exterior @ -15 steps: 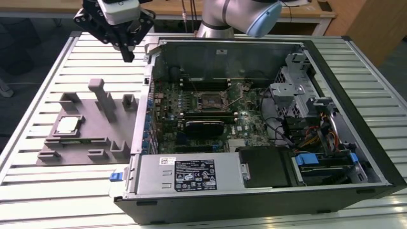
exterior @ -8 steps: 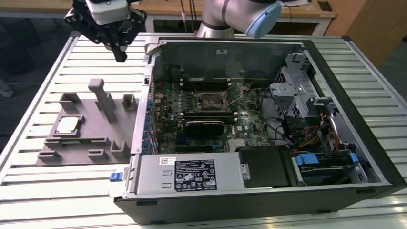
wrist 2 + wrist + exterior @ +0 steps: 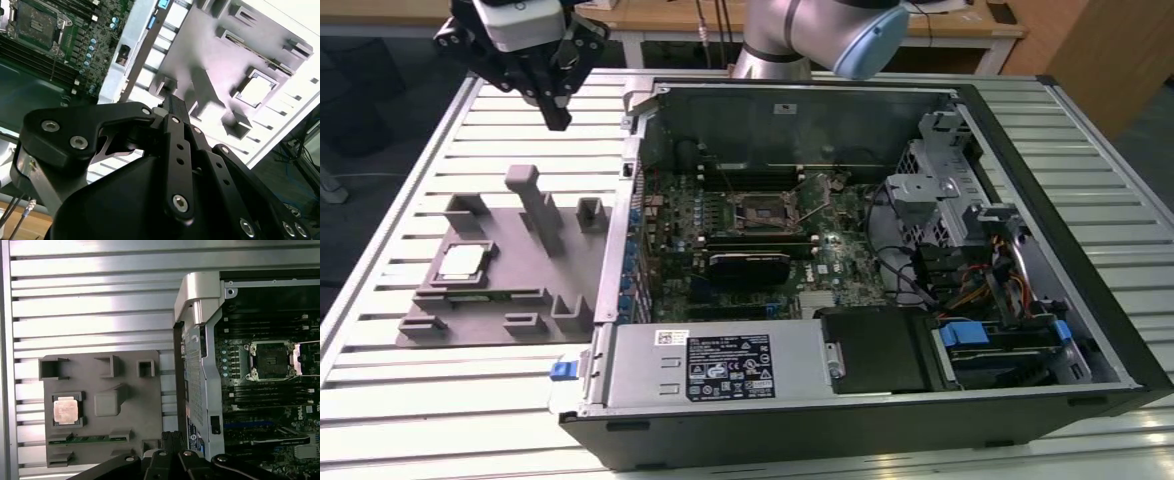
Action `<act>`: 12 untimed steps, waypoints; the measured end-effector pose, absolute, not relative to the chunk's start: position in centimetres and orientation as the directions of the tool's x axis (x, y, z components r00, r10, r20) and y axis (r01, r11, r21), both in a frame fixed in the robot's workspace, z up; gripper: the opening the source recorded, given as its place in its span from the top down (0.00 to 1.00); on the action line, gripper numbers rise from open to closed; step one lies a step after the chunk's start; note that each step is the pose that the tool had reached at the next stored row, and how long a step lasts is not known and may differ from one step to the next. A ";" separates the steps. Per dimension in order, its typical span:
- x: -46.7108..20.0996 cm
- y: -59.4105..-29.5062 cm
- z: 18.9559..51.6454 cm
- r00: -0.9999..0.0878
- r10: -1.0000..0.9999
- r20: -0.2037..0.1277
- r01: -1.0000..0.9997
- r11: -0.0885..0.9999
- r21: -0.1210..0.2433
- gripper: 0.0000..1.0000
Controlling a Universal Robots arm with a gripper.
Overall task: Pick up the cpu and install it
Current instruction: 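Reach for the cpu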
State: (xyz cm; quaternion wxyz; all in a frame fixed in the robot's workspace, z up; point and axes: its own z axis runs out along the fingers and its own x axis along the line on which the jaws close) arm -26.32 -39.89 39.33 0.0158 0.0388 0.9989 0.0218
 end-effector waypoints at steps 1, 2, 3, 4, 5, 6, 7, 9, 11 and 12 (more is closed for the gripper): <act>-26.5 -39.9 39.3 -0.996 0.078 -0.030 0.077 0.996 0.045 0.89; -26.7 -39.9 39.3 -0.996 0.078 -0.030 0.077 0.996 0.045 0.89; -26.9 -39.9 39.3 -0.996 0.078 -0.030 0.077 0.996 0.045 0.89; -27.1 -39.9 39.3 -0.996 0.078 -0.030 0.077 0.996 0.045 0.89; -27.2 -39.9 39.3 -0.996 0.078 -0.030 0.077 0.996 0.045 0.89; -27.4 -39.9 39.3 -0.996 0.078 -0.031 0.077 0.996 0.045 0.89; -27.6 -39.9 39.3 -0.996 0.078 -0.031 0.077 0.996 0.045 0.89; -28.0 -39.9 39.3 -0.996 0.078 -0.031 0.077 0.996 0.045 0.89; -28.3 -39.9 39.3 -0.996 0.078 -0.031 0.077 0.996 0.045 0.89; -28.4 -39.9 39.3 -0.996 0.078 -0.031 0.077 0.996 0.045 0.89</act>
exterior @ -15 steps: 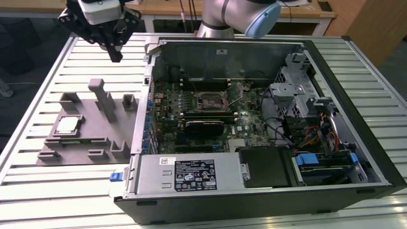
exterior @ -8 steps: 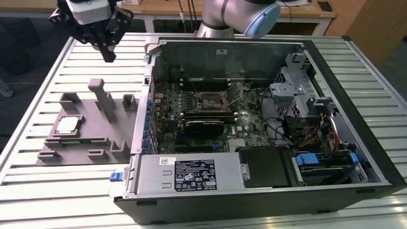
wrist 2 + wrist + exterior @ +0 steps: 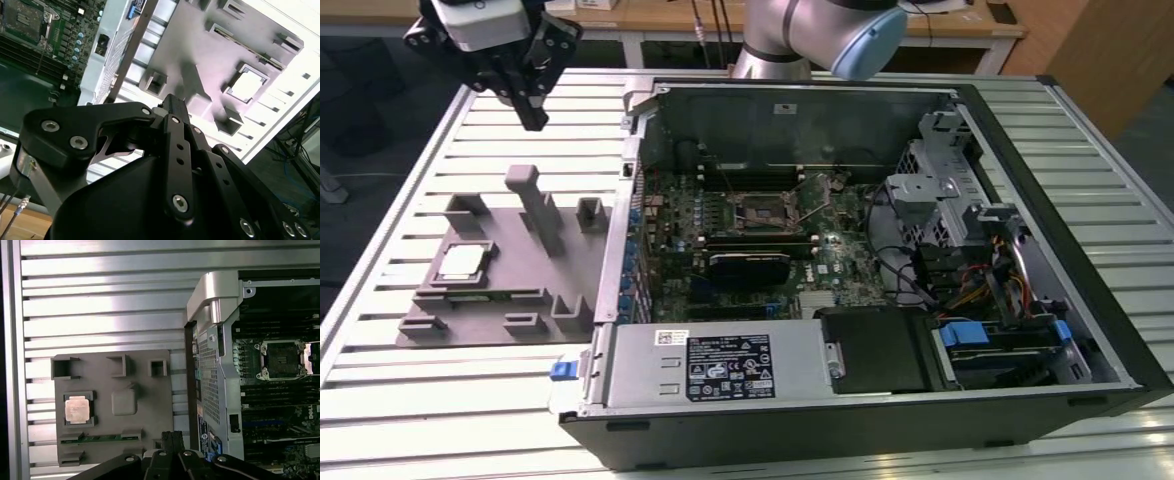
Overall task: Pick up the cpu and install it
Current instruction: 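Reach for the cpu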
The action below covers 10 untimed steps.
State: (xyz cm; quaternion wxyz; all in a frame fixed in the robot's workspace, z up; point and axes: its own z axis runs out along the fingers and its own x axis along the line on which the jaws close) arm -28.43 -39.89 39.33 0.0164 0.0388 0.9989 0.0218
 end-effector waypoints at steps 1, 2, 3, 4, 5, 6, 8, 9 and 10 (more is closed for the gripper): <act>-28.6 -39.9 39.3 -0.996 0.078 -0.031 0.077 0.996 0.045 0.89; -28.8 -39.9 39.3 -0.996 0.078 -0.031 0.077 0.996 0.045 0.89; -28.9 -39.9 39.3 -0.996 0.078 -0.031 0.077 0.996 0.045 0.89; -29.1 -39.9 39.3 -0.996 0.078 -0.031 0.077 0.996 0.045 0.89; -29.3 -39.9 39.3 -0.996 0.078 -0.032 0.077 0.996 0.045 0.89; -29.5 -39.9 39.3 -0.996 0.078 -0.032 0.077 0.996 0.045 0.89; -29.8 -39.9 39.3 -0.996 0.078 -0.032 0.077 0.996 0.045 0.89; -30.0 -39.9 39.3 -0.996 0.078 -0.032 0.077 0.996 0.045 0.89; -30.2 -39.9 39.3 -0.996 0.078 -0.032 0.077 0.996 0.045 0.89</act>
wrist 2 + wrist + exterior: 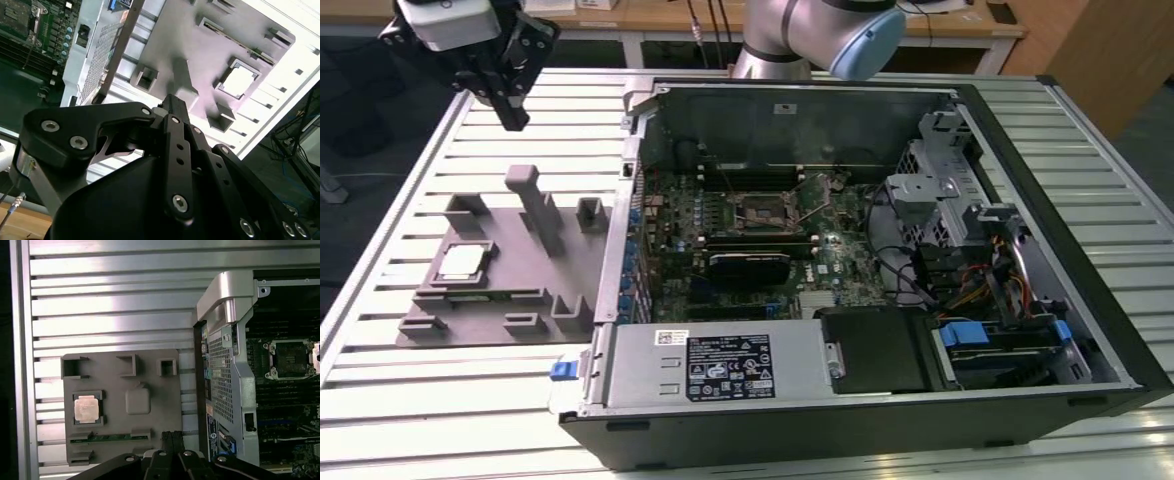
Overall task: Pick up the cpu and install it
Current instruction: 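Reach for the cpu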
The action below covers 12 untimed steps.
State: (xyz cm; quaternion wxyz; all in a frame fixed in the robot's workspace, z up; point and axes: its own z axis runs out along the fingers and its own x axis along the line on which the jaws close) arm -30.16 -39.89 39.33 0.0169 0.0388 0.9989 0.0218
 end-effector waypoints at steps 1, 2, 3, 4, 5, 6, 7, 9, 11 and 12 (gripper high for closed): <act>-30.3 -39.9 39.3 -0.996 0.078 -0.032 0.077 0.996 0.045 0.89; -30.5 -39.9 39.3 -0.996 0.078 -0.032 0.077 0.996 0.045 0.89; -30.7 -39.9 39.3 -0.996 0.078 -0.032 0.077 0.996 0.045 0.89; -30.8 -39.9 39.3 -0.996 0.078 -0.032 0.077 0.996 0.045 0.89; -31.0 -39.9 39.3 -0.996 0.078 -0.033 0.077 0.996 0.045 0.89; -31.2 -39.9 39.3 -0.996 0.078 -0.033 0.077 0.996 0.045 0.89; -31.4 -39.9 39.3 -0.996 0.078 -0.033 0.077 0.996 0.045 0.89; -31.8 -39.9 39.3 -0.996 0.078 -0.033 0.077 0.996 0.045 0.89; -32.1 -39.9 39.3 -0.996 0.078 -0.033 0.077 0.996 0.045 0.89; -32.3 -39.9 39.3 -0.996 0.078 -0.033 0.077 0.996 0.045 0.89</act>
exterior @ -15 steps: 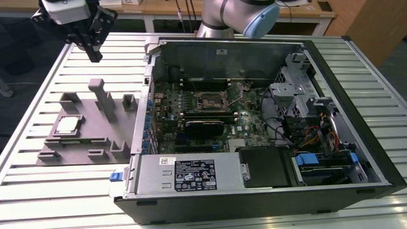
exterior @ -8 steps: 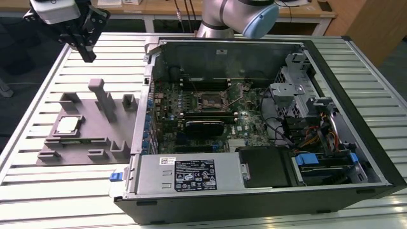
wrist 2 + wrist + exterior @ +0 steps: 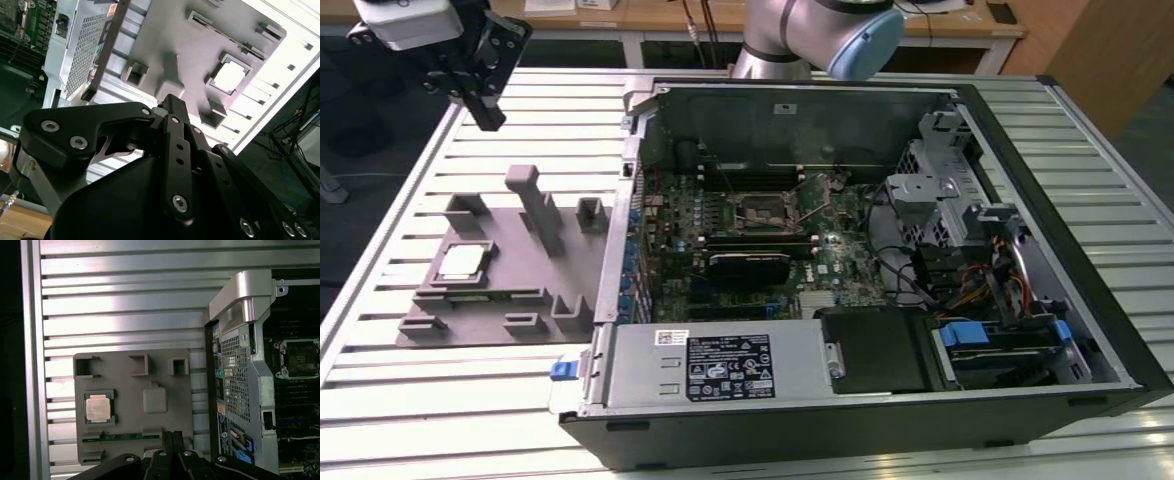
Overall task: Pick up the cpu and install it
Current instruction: 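Reach for the cpu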
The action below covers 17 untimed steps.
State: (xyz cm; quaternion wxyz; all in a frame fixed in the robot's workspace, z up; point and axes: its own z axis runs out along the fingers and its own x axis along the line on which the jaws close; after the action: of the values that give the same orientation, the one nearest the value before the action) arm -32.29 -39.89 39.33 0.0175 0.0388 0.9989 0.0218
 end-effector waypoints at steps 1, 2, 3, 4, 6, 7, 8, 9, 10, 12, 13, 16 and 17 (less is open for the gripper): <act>-32.5 -39.9 39.3 -0.996 0.078 -0.033 0.077 0.996 0.045 0.89; -32.6 -39.9 39.3 -0.996 0.078 -0.034 0.077 0.996 0.045 0.89; -32.8 -39.9 39.3 -0.996 0.078 -0.034 0.077 0.996 0.045 0.89; -33.0 -39.9 39.3 -0.996 0.078 -0.034 0.077 0.996 0.045 0.89; -33.3 -39.9 39.3 -0.996 0.078 -0.034 0.077 0.996 0.045 0.89; -33.5 -39.9 39.3 -0.996 0.078 -0.034 0.077 0.996 0.045 0.89; -33.7 -39.9 39.3 -0.996 0.078 -0.034 0.077 0.996 0.045 0.89; -33.8 -39.9 39.3 -0.996 0.078 -0.034 0.077 0.996 0.045 0.89; -34.0 -39.9 39.3 -0.996 0.078 -0.034 0.077 0.996 0.045 0.89; -34.4 -39.9 39.3 -0.996 0.078 -0.034 0.077 0.996 0.045 0.89; -34.5 -39.9 39.3 -0.996 0.078 -0.035 0.077 0.996 0.045 0.89; -35.1 -39.9 39.3 -0.996 0.078 -0.035 0.077 0.996 0.045 0.89; -35.3 -39.9 39.3 -0.996 0.078 -0.035 0.077 0.996 0.045 0.89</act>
State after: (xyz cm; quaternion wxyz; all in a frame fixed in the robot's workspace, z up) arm -35.25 -39.90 39.33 0.0184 0.0387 0.9988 0.0219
